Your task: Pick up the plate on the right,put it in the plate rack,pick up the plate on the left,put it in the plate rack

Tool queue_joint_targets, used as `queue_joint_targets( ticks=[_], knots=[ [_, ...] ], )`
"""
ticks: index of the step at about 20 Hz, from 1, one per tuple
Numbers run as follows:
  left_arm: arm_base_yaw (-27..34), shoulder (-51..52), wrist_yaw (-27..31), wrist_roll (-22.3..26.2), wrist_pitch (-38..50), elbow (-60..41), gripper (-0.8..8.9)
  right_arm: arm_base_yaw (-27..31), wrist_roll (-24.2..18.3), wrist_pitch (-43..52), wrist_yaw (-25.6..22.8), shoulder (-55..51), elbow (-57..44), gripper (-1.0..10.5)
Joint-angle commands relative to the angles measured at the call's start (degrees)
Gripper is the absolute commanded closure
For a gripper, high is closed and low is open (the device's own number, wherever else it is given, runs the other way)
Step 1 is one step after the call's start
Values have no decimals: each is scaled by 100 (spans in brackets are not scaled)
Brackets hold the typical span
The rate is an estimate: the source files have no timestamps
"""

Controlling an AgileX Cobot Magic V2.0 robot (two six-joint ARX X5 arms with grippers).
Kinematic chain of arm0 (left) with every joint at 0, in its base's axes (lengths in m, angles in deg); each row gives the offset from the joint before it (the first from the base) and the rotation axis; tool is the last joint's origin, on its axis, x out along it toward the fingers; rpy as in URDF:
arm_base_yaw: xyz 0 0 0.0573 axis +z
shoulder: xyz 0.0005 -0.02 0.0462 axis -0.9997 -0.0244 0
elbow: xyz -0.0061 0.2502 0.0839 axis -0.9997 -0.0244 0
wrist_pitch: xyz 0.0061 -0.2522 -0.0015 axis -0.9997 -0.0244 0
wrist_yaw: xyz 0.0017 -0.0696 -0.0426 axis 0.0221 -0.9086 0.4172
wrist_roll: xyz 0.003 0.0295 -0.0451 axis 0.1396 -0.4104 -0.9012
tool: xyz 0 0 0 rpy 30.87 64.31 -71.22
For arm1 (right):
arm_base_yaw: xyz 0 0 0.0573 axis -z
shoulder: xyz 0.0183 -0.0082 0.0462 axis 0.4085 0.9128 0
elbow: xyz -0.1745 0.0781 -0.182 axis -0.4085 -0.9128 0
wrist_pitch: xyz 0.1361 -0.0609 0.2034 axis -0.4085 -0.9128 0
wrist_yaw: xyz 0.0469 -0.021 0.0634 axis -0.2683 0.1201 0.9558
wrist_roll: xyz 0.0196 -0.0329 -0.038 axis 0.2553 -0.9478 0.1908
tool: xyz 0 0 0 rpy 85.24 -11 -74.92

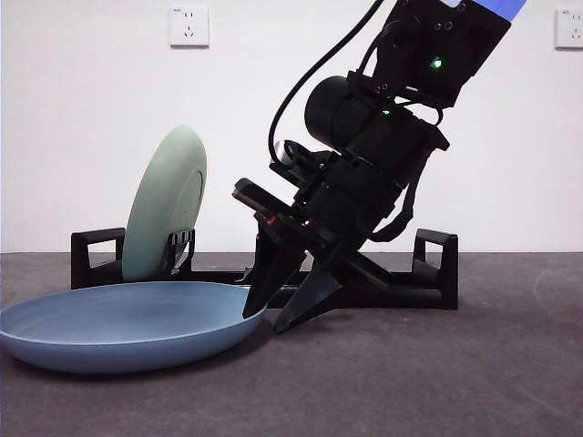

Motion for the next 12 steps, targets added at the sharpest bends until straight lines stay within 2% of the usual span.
queue_joint_targets(
  ticks=[1, 3, 5, 9, 12],
  knots=[
    [-22, -46, 114, 46, 4, 13, 500, -20, 149, 28, -9, 103, -11, 885],
    [-20, -101, 153, 46, 4, 13, 500, -20, 234, 24, -11, 101, -11, 959],
    [-20, -164, 155, 46, 0, 13, 500, -24, 376, 17, -9, 101, -11, 958],
    [-20, -214, 28, 42, 33, 13, 500, -63, 376, -232, -9, 0, -9, 958],
    [-20, -216, -186, -175, 39, 13, 500, -66, 374, -461, -24, -365, -9, 958]
  ],
)
